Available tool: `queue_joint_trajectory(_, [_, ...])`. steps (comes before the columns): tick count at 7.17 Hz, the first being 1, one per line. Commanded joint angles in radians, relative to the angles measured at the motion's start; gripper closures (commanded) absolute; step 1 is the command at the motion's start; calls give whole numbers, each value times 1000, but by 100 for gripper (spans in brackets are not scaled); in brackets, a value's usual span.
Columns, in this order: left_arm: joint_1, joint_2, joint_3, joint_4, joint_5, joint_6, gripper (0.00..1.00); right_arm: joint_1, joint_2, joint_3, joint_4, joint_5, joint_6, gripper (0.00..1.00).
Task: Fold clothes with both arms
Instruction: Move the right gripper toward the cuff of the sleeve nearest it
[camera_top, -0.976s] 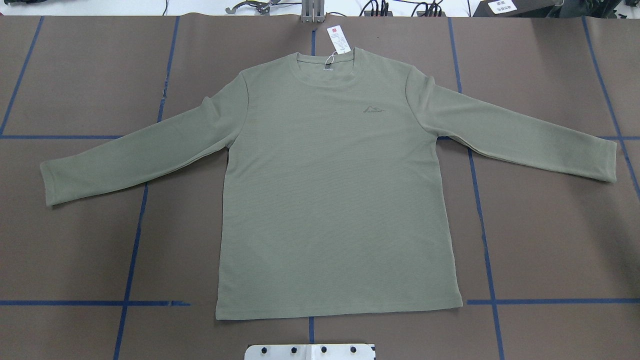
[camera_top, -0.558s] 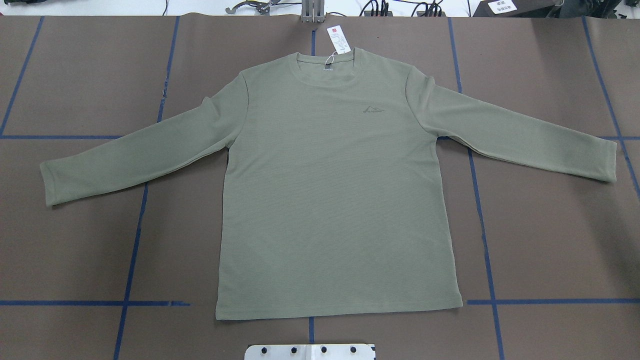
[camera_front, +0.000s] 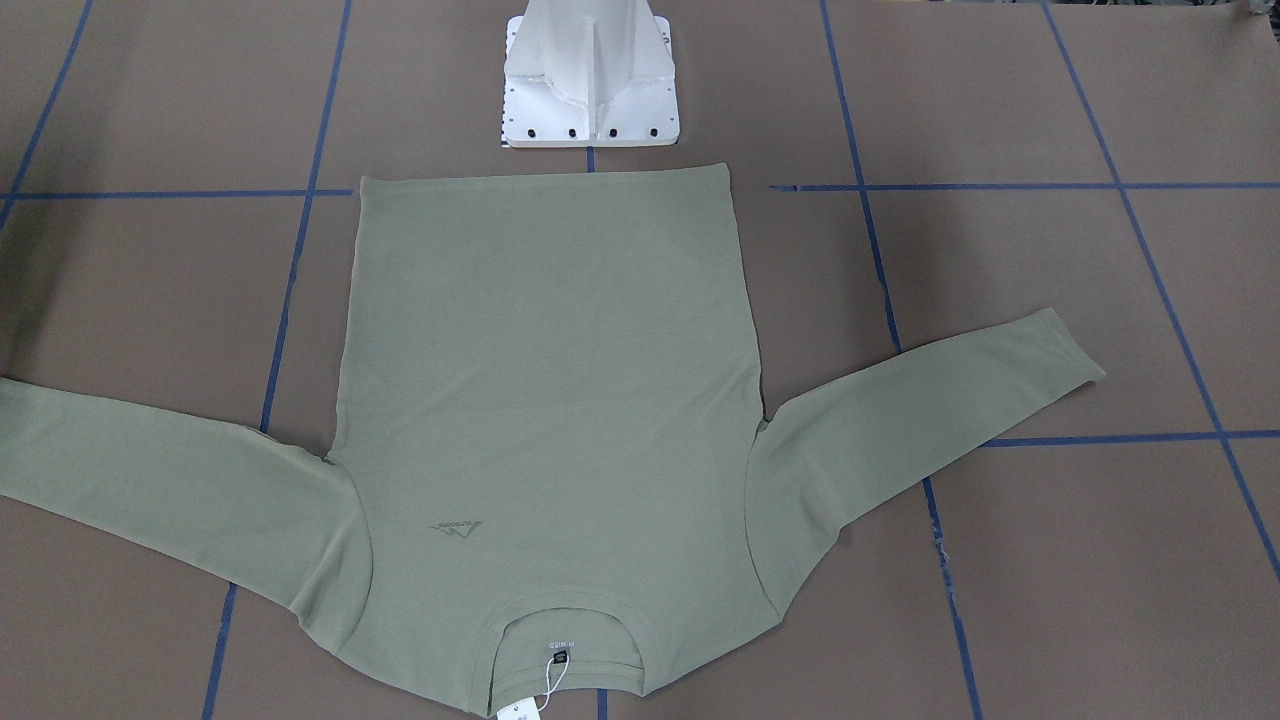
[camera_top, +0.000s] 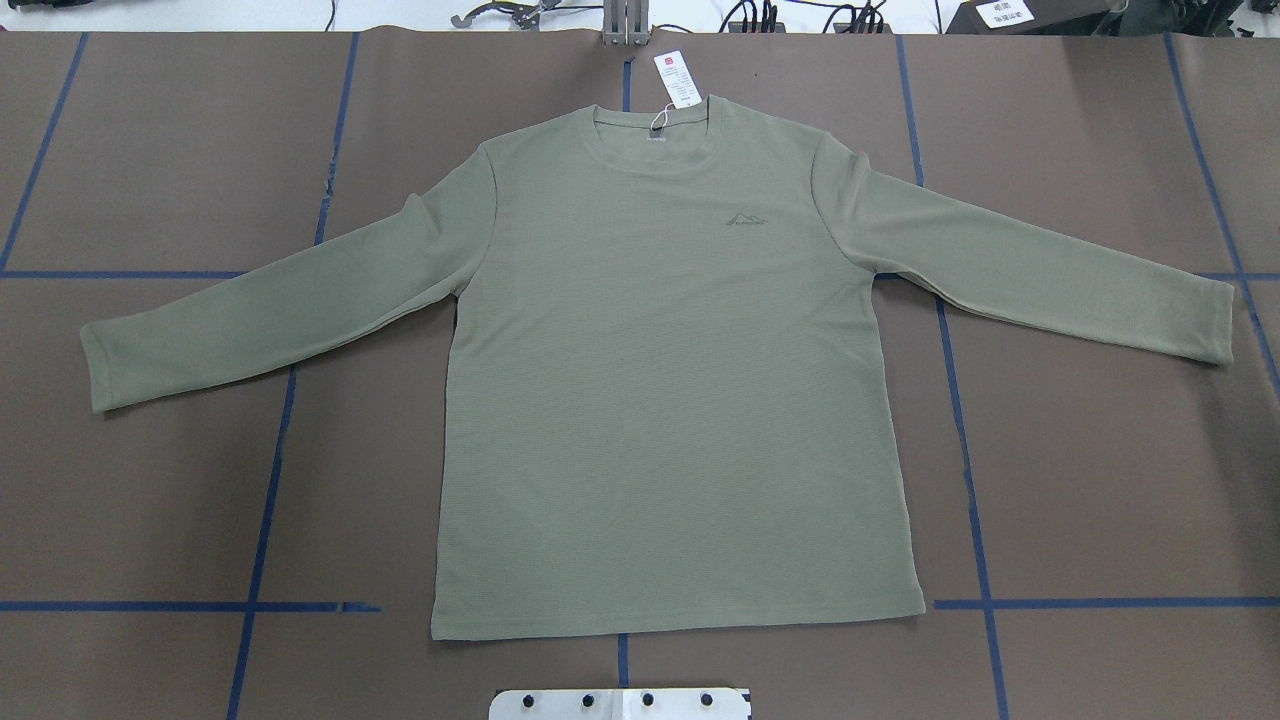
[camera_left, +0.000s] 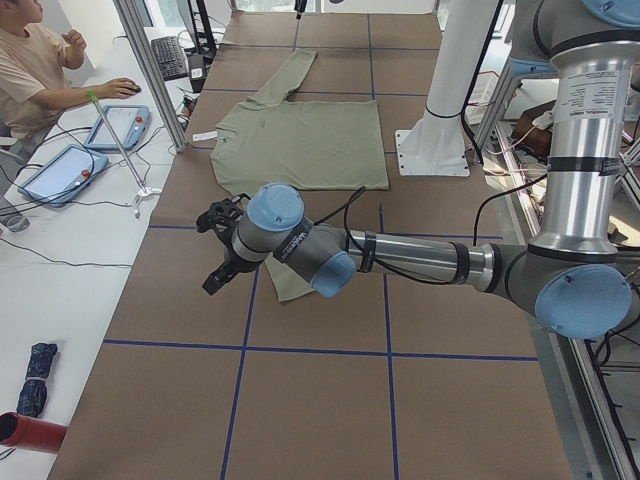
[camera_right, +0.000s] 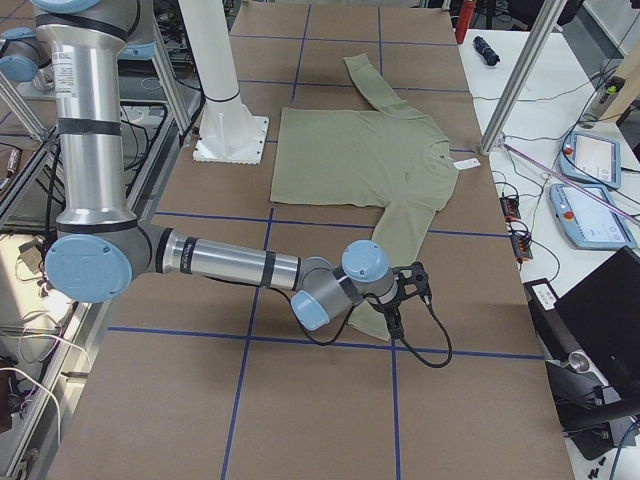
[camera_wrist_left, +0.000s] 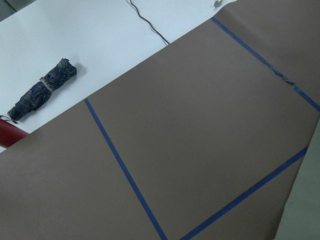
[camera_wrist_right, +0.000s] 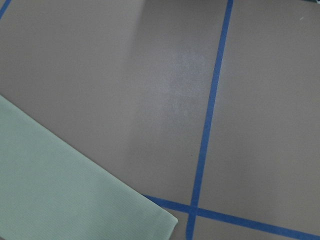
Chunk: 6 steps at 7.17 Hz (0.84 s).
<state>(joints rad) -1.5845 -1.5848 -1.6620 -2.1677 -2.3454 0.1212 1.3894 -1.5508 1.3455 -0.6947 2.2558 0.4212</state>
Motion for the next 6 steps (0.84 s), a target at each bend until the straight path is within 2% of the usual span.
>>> queue_joint_trajectory(1, [0,0,-1,-7,0,2,0,-91,12,-52,61,-65,76,1])
queue_joint_trajectory(2, [0,0,1,-7,-2,2,0,-105,12,-83,61,-65,76,7])
queue_joint_trajectory(6, [0,2,1,-7,-2,5,0,-135,12,-149,75,-82,76,19])
